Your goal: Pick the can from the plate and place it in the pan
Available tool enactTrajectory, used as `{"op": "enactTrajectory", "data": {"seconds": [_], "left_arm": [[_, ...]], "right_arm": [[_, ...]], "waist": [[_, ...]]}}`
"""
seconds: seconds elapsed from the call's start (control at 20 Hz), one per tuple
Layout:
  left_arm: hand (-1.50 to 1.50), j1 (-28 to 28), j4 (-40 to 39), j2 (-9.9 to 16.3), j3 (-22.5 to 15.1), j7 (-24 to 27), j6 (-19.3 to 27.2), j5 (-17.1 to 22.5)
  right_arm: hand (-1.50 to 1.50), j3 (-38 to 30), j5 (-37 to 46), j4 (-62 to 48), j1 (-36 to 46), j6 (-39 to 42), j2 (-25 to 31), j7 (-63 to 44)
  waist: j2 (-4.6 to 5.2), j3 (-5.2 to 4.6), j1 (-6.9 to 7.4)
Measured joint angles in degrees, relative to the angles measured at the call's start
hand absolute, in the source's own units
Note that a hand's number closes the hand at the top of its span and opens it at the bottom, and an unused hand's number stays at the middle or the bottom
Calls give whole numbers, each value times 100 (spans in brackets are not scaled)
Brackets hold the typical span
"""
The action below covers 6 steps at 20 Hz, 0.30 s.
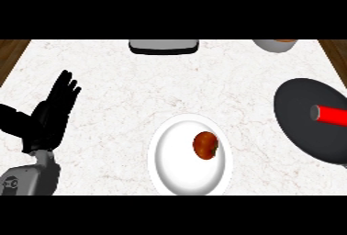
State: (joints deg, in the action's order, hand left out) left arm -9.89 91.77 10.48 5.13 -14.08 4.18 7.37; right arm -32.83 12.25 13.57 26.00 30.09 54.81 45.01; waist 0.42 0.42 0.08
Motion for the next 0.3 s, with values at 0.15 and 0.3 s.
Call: {"op": "enactTrajectory", "data": {"seconds": [0.15,0.3], "left_arm": [[0,80,65,6,7,-8,-28,25],[0,91,-6,1,34,92,-37,18]], "right_arm": [[-150,-21,-98,83,-241,61,129,32],[-150,1,-161,182,-443,33,132,101]], "waist": [[-6,5,1],[0,6,-8]]}}
